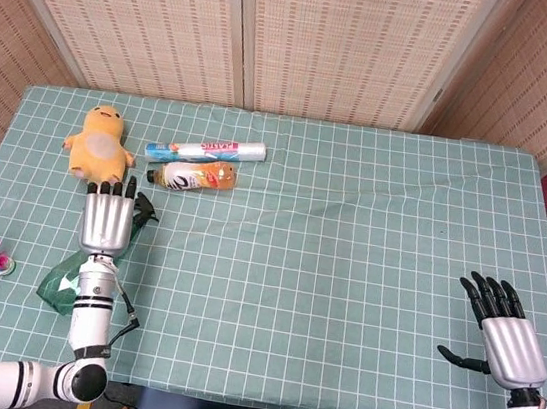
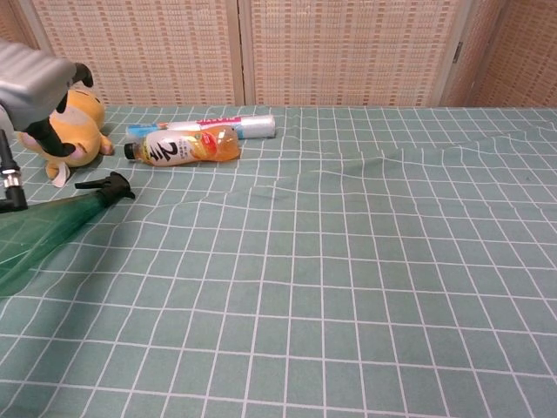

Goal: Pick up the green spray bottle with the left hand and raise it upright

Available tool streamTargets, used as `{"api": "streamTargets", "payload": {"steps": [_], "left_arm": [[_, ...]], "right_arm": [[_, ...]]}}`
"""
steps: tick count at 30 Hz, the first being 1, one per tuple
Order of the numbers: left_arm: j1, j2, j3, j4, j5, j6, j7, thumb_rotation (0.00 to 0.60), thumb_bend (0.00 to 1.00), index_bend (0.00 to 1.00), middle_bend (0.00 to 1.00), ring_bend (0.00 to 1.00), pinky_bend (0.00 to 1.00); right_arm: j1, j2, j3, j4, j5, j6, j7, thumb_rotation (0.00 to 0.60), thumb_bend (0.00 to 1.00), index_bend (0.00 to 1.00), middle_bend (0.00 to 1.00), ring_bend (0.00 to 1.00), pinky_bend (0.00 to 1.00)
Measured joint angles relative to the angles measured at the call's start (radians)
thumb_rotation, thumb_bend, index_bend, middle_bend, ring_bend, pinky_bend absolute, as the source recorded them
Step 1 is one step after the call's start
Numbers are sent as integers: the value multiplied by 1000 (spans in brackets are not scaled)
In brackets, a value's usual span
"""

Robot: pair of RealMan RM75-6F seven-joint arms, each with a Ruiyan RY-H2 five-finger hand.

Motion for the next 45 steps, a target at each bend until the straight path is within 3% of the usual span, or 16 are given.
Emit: {"api": "streamTargets", "payload": {"steps": [4, 13, 24, 32, 45], "left_arm": [[-46, -73, -34, 31, -85, 7, 15, 600, 223, 208, 387, 355, 377], [-109, -152, -97, 120, -150, 13, 11, 600, 223, 212, 395, 364, 367], [-135, -173, -156, 191, -211, 2, -34, 600, 223, 195, 385, 370, 346], [-129, -180, -228, 241, -327, -12, -95, 600, 222, 167, 369, 355, 324], [-131, -200, -287, 268, -446, -30, -173, 600, 222, 127, 327, 314, 295]], "right_arm": [[2, 4, -2, 0, -3, -3, 9, 600, 55, 47, 0, 0, 16], [6, 11, -4, -1, -2, -13, 26, 600, 55, 46, 0, 0, 16], [8, 13, -5, -4, 1, -20, 27, 600, 55, 46, 0, 0, 16], [10, 13, -5, -8, 5, -24, 17, 600, 55, 46, 0, 0, 16], [11, 15, -7, -7, 3, -26, 22, 600, 55, 46, 0, 0, 16]]}}
